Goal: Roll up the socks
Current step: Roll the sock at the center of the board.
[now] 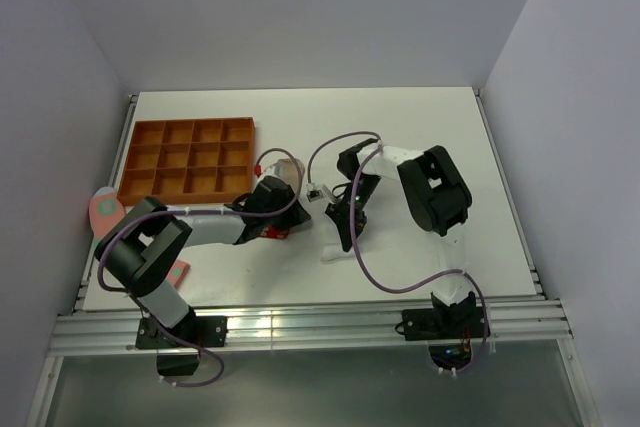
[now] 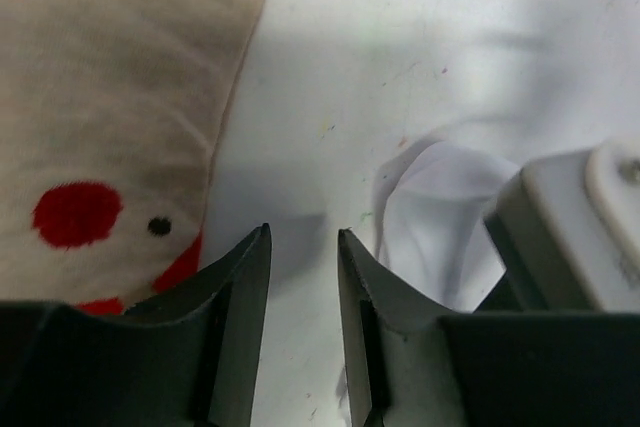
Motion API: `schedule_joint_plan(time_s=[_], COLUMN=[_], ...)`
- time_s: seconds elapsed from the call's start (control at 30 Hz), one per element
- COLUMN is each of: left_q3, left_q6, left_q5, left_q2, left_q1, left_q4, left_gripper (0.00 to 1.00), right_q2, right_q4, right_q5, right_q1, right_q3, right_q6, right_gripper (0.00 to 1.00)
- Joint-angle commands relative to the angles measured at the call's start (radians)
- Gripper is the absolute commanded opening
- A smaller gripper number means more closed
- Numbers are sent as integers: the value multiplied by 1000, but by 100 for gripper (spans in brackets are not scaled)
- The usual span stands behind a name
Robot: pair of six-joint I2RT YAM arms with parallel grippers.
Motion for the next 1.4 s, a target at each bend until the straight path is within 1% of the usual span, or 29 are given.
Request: schedule_joint_plan(time_s=[0.0, 0.07, 0.1, 0.17, 0.2, 0.23, 0.27, 0.33, 0.37, 0.4, 0.43, 0.5, 0.53, 0.63, 0.7, 0.9, 1.03, 1.23, 1.37], left_q3=[-47, -83, -102, -143, -152, -166, -181, -233, -260, -287, -309, -292, -274, -225, -183, -113, -93, -91, -91], left_q6=[-19, -8, 20, 52, 99, 116, 141, 213, 239, 286, 297, 351, 366, 420, 464, 521, 532, 548, 549], left_q5=[-93, -121, -122, -142, -138, -137, -93, -91, 7, 43, 75, 152, 180, 227, 220, 249, 284, 301, 312], left_q2=[-62, -106, -122, -162, -171, -177, -190, -209, -226, -233, -239, -239, -230, -213, -205, -125, -58, -26, -10], left_q1=[-22, -45, -56, -100, -113, -125, -139, -151, -169, -171, -171, -173, -177, -188, -200, -209, -211, -213, -213], left_q4=[48, 79, 127, 168, 187, 217, 255, 370, 448, 511, 542, 524, 518, 467, 414, 369, 378, 384, 392], left_gripper=[39, 37, 37, 39, 39, 39, 38, 39, 40, 40, 43, 42, 43, 45, 47, 47, 46, 43, 44], right_q2=[49, 56, 58, 58, 59, 62, 65, 69, 69, 67, 67, 65, 65, 69, 69, 70, 72, 79, 90], right_q4=[61, 57, 52, 57, 51, 48, 48, 41, 40, 40, 40, 40, 35, 32, 29, 20, 18, 8, -3], right_q5=[118, 115, 112, 110, 110, 109, 109, 103, 100, 98, 95, 95, 93, 93, 90, 86, 84, 81, 73], right_q1=[-1, -3, -3, -6, -7, -6, -9, -9, -11, -11, -11, -12, -12, -12, -12, -15, -18, -23, -26], right_q3=[6, 9, 12, 15, 18, 19, 21, 27, 27, 27, 24, 19, 21, 26, 24, 23, 19, 21, 29], right_q6=[2, 5, 2, 6, 6, 3, 5, 2, 2, 0, -3, -5, -6, -8, -12, -17, -15, -23, -26], right_gripper=[11, 11, 11, 10, 10, 10, 11, 10, 10, 10, 10, 10, 10, 10, 10, 11, 11, 11, 11])
